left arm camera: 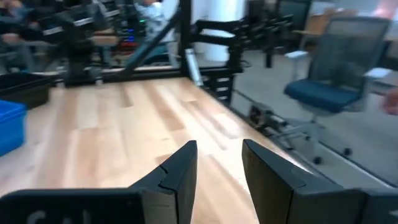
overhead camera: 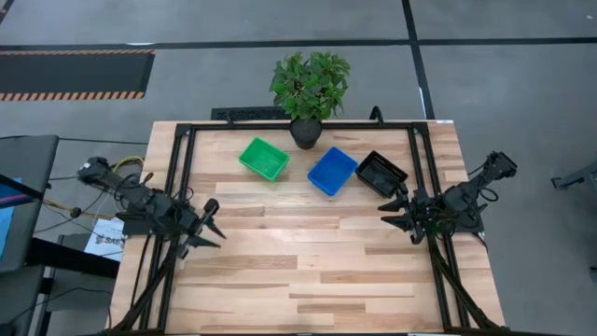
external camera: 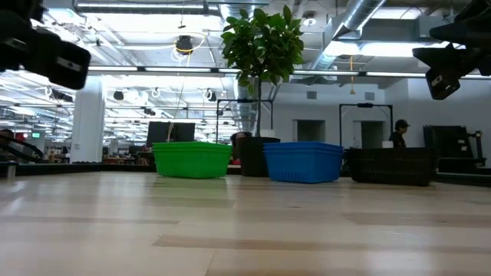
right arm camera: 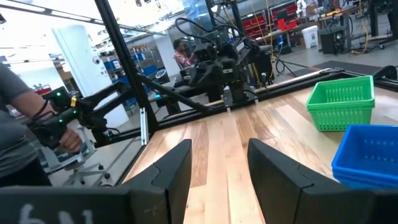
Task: Stack baskets by color
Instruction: Return to Home Position
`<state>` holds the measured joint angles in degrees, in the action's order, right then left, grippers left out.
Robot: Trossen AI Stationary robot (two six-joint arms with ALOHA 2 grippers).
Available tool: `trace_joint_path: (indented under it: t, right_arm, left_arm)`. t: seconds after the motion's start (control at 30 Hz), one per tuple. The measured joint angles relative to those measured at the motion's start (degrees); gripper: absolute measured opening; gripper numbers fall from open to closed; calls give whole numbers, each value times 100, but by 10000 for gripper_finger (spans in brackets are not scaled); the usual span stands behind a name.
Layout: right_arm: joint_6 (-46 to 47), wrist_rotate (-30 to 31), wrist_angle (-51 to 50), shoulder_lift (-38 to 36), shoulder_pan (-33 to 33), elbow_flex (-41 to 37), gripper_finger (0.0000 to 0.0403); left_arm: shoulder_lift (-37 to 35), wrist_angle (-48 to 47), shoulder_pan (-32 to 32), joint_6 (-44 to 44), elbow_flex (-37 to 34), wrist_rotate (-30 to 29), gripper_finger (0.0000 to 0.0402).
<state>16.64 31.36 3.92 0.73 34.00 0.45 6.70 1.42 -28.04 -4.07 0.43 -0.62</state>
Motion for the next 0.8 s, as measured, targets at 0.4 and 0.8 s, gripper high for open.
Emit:
trace_joint_path:
  t: [0.4,0.8]
  right_arm:
    - [-4,-1,0,0,0,0,178]
    - [-9,-2,0,0,0,0,180]
  left_arm:
    - [77,158,1384,212,-4,673,116]
    - [-639,222,2989,85,13,1682,116]
